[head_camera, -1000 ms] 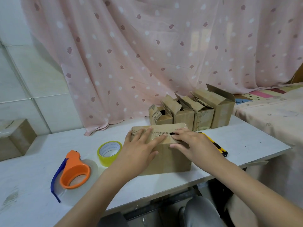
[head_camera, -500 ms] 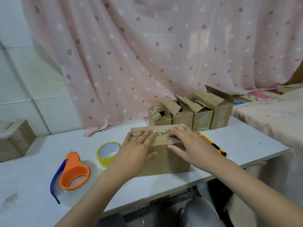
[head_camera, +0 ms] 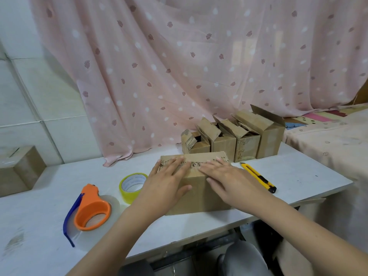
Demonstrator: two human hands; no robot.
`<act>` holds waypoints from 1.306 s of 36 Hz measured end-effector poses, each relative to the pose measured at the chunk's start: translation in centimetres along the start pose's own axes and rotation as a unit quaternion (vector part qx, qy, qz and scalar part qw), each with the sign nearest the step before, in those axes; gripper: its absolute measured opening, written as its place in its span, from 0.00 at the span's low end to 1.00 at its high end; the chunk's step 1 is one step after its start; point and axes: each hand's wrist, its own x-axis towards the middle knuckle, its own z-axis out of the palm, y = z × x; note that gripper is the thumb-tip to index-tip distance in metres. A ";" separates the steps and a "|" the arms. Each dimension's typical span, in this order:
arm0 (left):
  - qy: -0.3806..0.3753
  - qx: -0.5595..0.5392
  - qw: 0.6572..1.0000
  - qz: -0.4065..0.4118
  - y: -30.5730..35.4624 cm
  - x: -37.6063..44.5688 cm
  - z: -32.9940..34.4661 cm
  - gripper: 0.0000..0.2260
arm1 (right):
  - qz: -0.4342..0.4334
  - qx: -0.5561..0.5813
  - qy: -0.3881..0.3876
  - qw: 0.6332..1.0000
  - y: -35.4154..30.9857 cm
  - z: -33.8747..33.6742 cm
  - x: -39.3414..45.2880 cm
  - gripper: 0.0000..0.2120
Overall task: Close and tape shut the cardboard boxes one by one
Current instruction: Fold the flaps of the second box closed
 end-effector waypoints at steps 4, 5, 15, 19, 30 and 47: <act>0.039 0.023 0.998 0.034 0.0 0.0 0.4 0.26 | 0.042 -0.008 -0.019 0.999 0.5 -0.5 -0.6 0.23; 0.032 0.025 0.998 0.040 0.1 0.0 0.3 0.28 | 0.045 0.006 -0.017 0.999 0.6 -0.4 -0.6 0.23; -0.075 0.043 0.994 0.059 0.8 0.8 -2.0 0.26 | 0.104 0.128 0.039 0.985 2.2 -2.1 1.4 0.23; -0.074 0.021 0.992 0.105 -0.3 0.8 -2.3 0.26 | 0.130 0.087 -0.046 0.987 2.8 -3.3 2.6 0.20; 0.072 -0.021 0.987 0.141 -2.0 -0.6 -1.3 0.25 | 0.093 -0.162 -0.025 0.982 -2.1 -3.9 2.1 0.25; 0.064 -0.153 0.985 0.036 -3.2 -3.8 -2.2 0.24 | 0.152 -0.039 -0.009 0.988 -5.2 -0.6 2.3 0.28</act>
